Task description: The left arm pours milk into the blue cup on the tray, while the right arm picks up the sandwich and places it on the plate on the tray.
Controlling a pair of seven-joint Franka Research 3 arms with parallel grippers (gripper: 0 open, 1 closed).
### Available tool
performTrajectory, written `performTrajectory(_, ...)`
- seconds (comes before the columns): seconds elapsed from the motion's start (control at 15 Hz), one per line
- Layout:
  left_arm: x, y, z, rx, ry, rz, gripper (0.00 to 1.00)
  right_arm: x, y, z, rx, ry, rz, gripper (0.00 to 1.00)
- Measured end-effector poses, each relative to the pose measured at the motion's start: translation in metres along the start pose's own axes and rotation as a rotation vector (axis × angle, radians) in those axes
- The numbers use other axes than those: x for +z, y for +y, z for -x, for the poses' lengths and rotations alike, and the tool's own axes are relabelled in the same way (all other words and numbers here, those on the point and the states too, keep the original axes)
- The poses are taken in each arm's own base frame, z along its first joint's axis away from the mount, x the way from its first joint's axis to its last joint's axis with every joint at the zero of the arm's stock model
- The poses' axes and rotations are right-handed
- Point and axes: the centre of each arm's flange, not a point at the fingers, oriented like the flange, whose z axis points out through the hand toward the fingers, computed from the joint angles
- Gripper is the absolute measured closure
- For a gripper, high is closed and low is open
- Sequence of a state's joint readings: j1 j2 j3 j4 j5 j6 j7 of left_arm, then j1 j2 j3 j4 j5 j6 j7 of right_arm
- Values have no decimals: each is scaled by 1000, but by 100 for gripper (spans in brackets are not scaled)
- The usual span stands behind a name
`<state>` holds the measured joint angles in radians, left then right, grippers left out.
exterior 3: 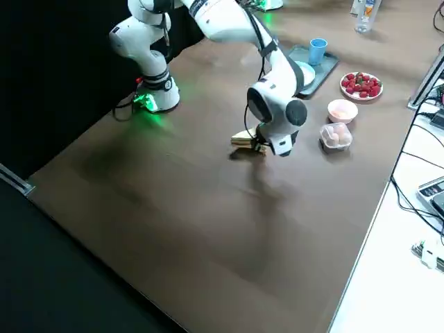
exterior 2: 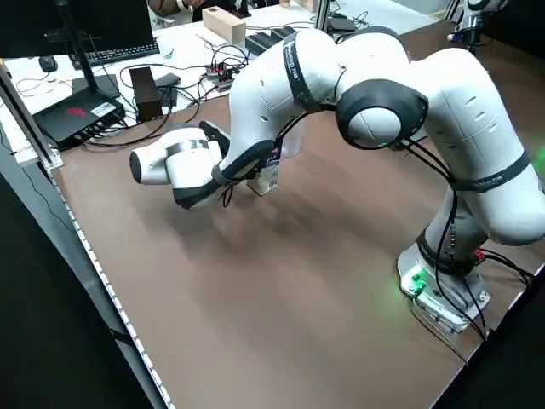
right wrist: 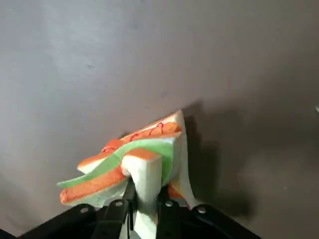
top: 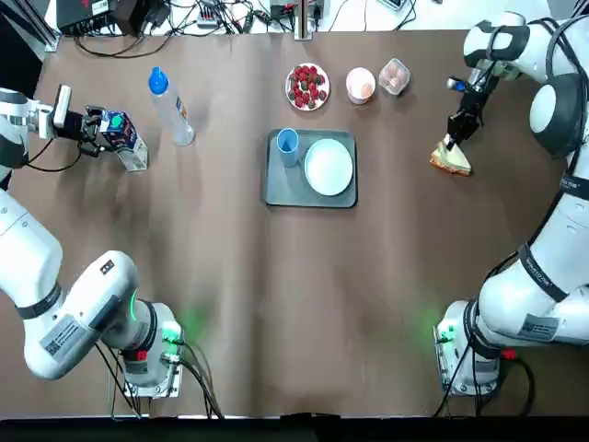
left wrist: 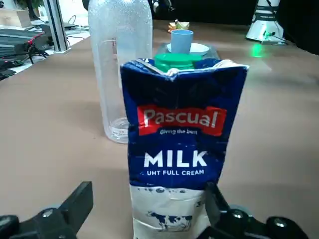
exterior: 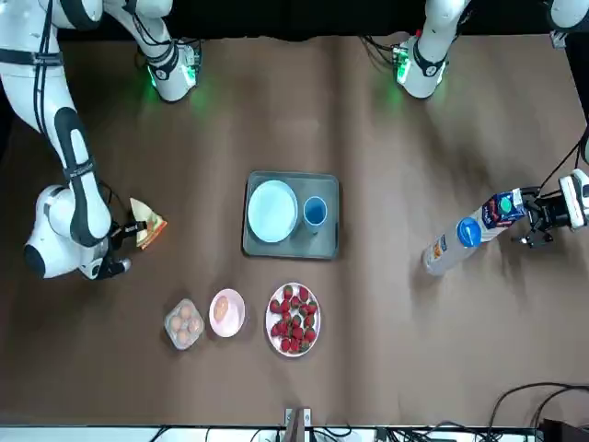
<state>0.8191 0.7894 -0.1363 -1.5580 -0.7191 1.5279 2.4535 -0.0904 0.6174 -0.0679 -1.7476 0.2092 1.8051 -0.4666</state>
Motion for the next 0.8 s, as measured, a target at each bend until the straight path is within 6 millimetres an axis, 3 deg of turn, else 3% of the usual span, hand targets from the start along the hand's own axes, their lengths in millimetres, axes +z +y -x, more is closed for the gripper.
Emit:
performTrajectory(0.13,-2,1,1,-4,7,-13,0,-10,-21,-5,-31,11,20,80)
performTrajectory(0.47,-22,22,18,-40,25,-68,0,-63,-92,3,-81,67,-5,80)
performTrajectory(0.6,-24,28,23,-52,33,-74,0,-77,-136,3,-55,89,-1,80)
performTrajectory(0.8,-15,33,27,-63,49,-63,0,-70,-219,-5,-31,92,-4,80)
